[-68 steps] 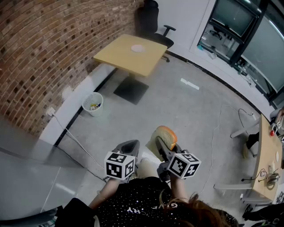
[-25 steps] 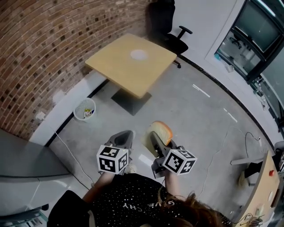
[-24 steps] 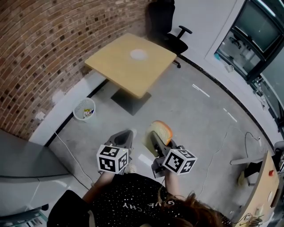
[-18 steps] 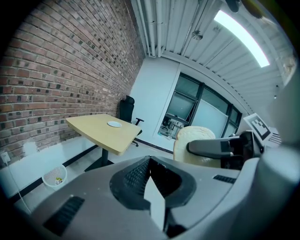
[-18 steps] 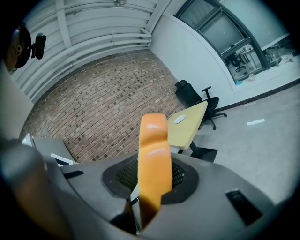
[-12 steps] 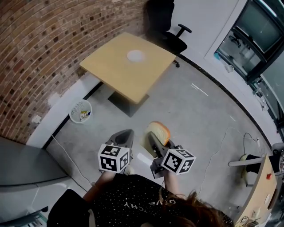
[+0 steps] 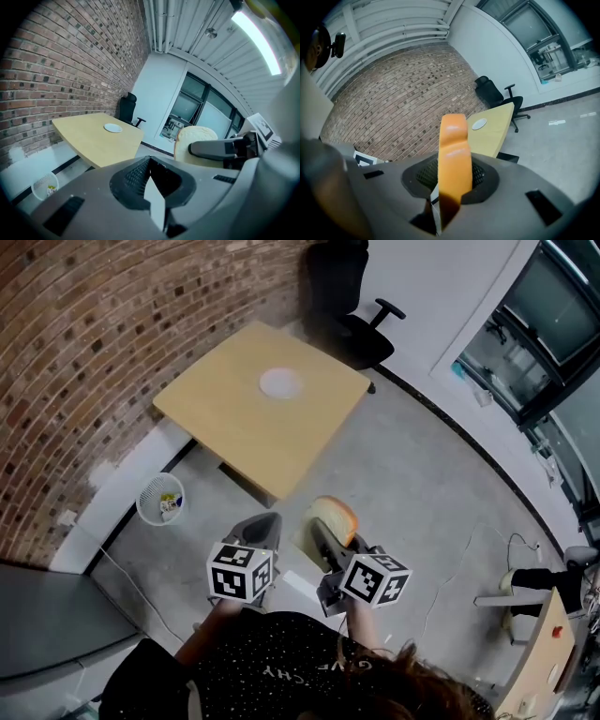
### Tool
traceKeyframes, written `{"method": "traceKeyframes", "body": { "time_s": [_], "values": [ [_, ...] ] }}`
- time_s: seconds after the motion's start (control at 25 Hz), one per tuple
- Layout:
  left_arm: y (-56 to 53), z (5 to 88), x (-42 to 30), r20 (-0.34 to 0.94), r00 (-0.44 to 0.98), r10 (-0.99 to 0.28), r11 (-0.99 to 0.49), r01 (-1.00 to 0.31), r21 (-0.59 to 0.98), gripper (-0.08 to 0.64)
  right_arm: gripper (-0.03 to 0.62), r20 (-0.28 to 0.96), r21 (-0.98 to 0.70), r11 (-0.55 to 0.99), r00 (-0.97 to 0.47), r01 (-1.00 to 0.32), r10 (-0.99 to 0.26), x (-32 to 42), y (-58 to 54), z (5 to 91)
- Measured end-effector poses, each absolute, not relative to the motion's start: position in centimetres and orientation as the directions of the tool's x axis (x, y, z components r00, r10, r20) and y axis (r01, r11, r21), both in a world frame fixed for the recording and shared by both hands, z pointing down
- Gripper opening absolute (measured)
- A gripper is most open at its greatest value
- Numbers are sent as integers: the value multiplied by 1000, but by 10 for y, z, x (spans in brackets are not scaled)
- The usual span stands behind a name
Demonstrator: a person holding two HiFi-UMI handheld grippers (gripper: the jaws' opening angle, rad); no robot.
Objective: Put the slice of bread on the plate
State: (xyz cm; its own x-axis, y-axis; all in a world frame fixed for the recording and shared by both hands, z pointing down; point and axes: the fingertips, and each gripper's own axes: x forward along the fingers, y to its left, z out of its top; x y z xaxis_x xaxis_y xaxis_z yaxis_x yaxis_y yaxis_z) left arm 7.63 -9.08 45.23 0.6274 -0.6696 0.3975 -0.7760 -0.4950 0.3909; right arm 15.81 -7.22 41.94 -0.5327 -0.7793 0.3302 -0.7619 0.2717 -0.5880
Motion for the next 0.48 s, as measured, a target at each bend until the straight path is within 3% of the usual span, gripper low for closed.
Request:
{"method": "traceKeyframes", "body": {
  "time_s": [0.48],
  "values": [
    [-226,440,72,377,642,-668,-503,-762,407,11,98,330,-567,276,-522,-776,-787,155,-208,404]
  ]
}}
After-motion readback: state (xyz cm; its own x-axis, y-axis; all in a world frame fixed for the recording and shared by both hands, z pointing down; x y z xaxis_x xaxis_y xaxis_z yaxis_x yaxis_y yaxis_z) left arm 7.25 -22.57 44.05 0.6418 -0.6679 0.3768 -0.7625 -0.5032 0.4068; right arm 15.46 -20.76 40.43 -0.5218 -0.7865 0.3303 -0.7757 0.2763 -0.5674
